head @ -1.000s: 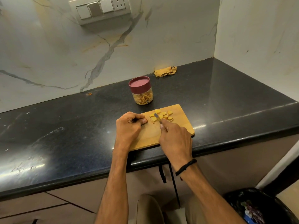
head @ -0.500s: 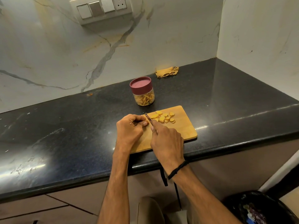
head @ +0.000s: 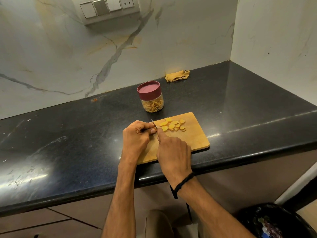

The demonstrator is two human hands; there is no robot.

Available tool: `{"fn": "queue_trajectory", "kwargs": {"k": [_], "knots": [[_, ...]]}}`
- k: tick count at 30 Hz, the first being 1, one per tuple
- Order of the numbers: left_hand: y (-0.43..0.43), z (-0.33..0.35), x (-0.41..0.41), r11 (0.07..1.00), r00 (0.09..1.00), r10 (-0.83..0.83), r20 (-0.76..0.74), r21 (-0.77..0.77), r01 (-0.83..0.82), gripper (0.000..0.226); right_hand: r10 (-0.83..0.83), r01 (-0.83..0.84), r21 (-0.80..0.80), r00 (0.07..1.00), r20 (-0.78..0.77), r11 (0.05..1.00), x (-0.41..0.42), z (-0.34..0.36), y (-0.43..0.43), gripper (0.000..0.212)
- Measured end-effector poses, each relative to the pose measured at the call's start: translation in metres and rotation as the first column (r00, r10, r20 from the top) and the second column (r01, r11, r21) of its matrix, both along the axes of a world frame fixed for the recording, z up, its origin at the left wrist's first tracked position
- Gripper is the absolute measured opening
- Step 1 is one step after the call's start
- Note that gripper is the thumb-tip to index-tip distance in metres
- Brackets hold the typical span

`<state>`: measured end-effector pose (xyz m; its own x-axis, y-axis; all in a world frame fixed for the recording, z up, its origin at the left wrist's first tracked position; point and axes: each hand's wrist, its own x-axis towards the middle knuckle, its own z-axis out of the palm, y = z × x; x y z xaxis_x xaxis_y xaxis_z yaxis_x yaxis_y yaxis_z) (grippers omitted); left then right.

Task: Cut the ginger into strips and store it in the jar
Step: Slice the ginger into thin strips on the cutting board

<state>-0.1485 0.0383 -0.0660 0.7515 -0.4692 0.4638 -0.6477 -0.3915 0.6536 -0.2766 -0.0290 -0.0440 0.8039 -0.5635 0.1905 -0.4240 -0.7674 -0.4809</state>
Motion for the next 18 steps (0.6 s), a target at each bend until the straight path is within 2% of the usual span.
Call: {"fn": "queue_trajectory", "kwargs": {"k": [4,9,14,18], "knots": [[0.0,0.0,-0.002,0.999,1.0,0.006,-0.003,-0.032,-0.006,0.018,0.015,-0.015,-0.027,1.0,-0.02,1.0,0.002,-0.001,0.001,0.048],[0.002,-0.001,0.0,1.0,1.0,0.003,0.021,-0.014,-0.002,0.015,0.035,-0.035,-0.004,0.999,-0.007,0.999,0.016,0.003,-0.005,0.029],[0.003,0.001,-0.002,1.0,1.0,-0.004,0.01,-0.019,0.004,0.016,0.038,-0.041,-0.047,0.997,-0.062,0.998,0.006,0.0,-0.002,0.044],[0.002,0.002,-0.002,1.0,1.0,-0.004,0.008,-0.019,0.004,0.013,0.045,-0.046,-0.032,0.998,-0.046,0.998,0.018,0.005,-0.006,0.033]]}}
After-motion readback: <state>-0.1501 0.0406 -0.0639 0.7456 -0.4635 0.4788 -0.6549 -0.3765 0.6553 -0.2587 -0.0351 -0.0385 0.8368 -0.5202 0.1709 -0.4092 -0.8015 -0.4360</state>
